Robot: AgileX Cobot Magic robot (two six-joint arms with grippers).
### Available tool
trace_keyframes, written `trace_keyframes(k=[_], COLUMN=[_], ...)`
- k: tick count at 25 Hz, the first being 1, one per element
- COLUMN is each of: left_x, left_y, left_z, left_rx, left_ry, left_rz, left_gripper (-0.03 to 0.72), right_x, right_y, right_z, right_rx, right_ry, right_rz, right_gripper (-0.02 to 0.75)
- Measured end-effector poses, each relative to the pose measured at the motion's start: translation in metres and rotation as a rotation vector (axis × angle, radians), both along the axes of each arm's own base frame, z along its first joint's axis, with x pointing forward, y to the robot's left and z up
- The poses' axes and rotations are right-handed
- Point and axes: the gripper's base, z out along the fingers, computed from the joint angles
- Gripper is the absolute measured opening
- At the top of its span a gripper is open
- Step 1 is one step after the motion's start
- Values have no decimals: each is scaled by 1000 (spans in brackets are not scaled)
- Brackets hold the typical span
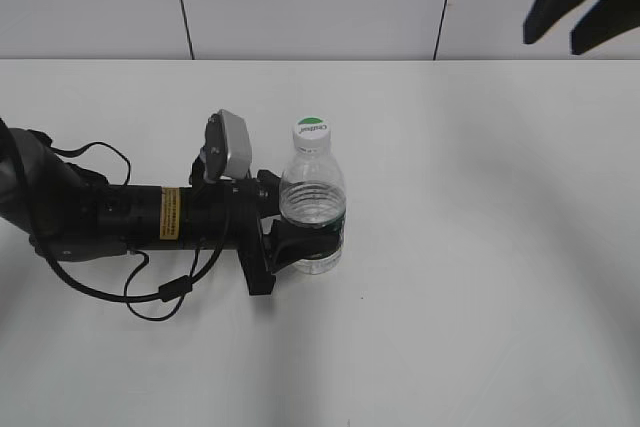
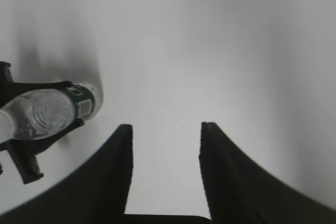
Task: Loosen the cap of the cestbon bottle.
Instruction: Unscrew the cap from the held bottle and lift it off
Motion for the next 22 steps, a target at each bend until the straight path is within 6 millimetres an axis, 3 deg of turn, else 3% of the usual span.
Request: trace_keyframes(k=[10, 18, 22], left_x=[0, 0, 0], left_y=[0, 0, 0], left_z=[0, 0, 0], left_rx=[1, 1, 4], left_ry=[0, 0, 0], left_rz=[-2, -2, -1], left_gripper=[378, 377, 377], right_x=[17, 16, 13], right_y=[75, 111, 129], right_z=[-9, -30, -37], right_rx=[57, 66, 78], right_ry=[35, 103, 133], right_rz=[68, 90, 100], right_gripper=[331, 334, 379])
